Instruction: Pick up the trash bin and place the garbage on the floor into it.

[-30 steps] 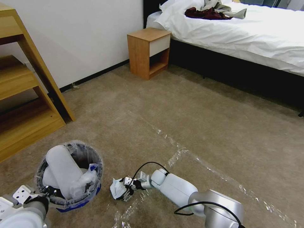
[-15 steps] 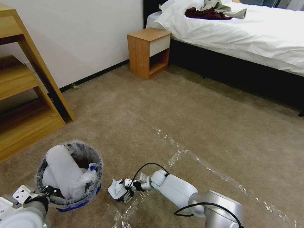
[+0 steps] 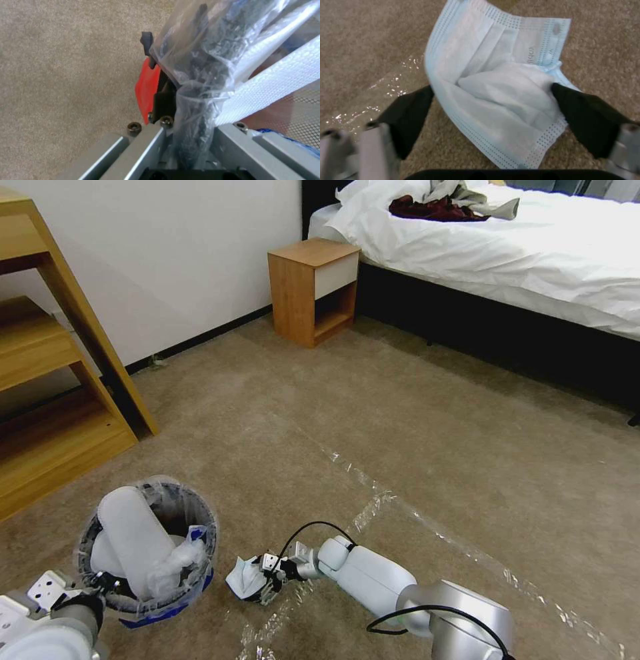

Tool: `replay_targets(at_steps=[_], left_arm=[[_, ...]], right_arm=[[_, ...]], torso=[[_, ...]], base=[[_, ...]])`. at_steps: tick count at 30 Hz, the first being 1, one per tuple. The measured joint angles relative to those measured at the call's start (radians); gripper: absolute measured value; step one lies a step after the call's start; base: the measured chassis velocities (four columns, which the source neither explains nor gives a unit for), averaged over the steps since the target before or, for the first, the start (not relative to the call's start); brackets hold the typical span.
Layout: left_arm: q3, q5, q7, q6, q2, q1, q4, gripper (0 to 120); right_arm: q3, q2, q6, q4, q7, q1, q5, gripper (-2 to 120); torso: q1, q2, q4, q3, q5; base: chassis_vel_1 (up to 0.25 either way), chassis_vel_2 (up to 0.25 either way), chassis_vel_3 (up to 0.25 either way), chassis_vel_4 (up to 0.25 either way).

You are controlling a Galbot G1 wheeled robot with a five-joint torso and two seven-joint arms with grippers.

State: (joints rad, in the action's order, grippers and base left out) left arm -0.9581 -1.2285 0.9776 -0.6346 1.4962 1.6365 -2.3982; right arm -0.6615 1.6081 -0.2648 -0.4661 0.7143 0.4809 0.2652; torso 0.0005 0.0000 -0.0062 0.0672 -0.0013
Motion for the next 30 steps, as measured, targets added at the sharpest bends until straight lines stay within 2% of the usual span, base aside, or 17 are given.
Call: replay_targets(at_steps=[3,4,6,7,10,11,19,20,22,30], left_arm=[[0.002,0.008,-0.004,0.002,0.000,-0.003,0.004,0],[0.002,0.008,-0.004,0.002,0.000,-0.003,0.004,0],[0.003,0.013,-0.007,0.004,-0.001,-0.005,0.006,0],[0.003,0.013,-0.007,0.004,-0.001,-0.005,0.006,0],[0.003,0.018,-0.009,0.007,-0.002,-0.008,0.008,0],[0.003,0.018,-0.009,0.007,-0.002,-0.008,0.008,0],[0.012,0.038,-0.020,0.014,-0.001,-0.015,0.018,0],[0.012,0.038,-0.020,0.014,-0.001,-0.015,0.018,0],[0.015,0.043,-0.023,0.015,-0.001,-0.017,0.020,0],[0.015,0.042,-0.023,0.015,-0.004,-0.019,0.019,0]], right_arm=[[0.003,0.000,0.000,0.000,0.005,0.000,0.013,73],[0.003,0.000,0.000,0.000,0.005,0.000,0.013,73],[0.006,0.000,-0.002,-0.002,0.009,0.001,0.015,62],[0.006,0.000,-0.002,-0.002,0.009,0.001,0.015,62],[0.009,0.000,-0.006,-0.005,0.015,0.001,0.020,48],[0.009,0.000,-0.006,-0.005,0.015,0.001,0.020,48],[0.009,0.000,-0.011,-0.021,0.002,-0.007,0.049,15],[0.009,0.000,-0.011,-0.021,0.002,-0.007,0.049,15],[0.008,0.000,-0.012,-0.027,0.001,-0.013,0.061,3],[0.009,0.000,-0.012,-0.030,0.001,-0.018,0.070,0]], torso=[[0.000,0.000,0.0000,0.000,0.0000],[0.000,0.000,0.0000,0.000,0.0000],[0.000,0.000,0.0000,0.000,0.0000],[0.000,0.000,0.0000,0.000,0.0000],[0.000,0.000,0.0000,0.000,0.0000],[0.000,0.000,0.0000,0.000,0.0000],[0.000,0.000,0.0000,0.000,0.0000],[0.000,0.000,0.0000,0.000,0.0000],[0.000,0.000,0.0000,0.000,0.0000],[0.000,0.000,0.0000,0.000,0.0000]], base=[[0.000,0.000,0.000,0.000],[0.000,0.000,0.000,0.000],[0.000,0.000,0.000,0.000],[0.000,0.000,0.000,0.000],[0.000,0.000,0.000,0.000],[0.000,0.000,0.000,0.000],[0.000,0.000,0.000,0.000],[0.000,0.000,0.000,0.000],[0.000,0.000,0.000,0.000],[0.000,0.000,0.000,0.000]])
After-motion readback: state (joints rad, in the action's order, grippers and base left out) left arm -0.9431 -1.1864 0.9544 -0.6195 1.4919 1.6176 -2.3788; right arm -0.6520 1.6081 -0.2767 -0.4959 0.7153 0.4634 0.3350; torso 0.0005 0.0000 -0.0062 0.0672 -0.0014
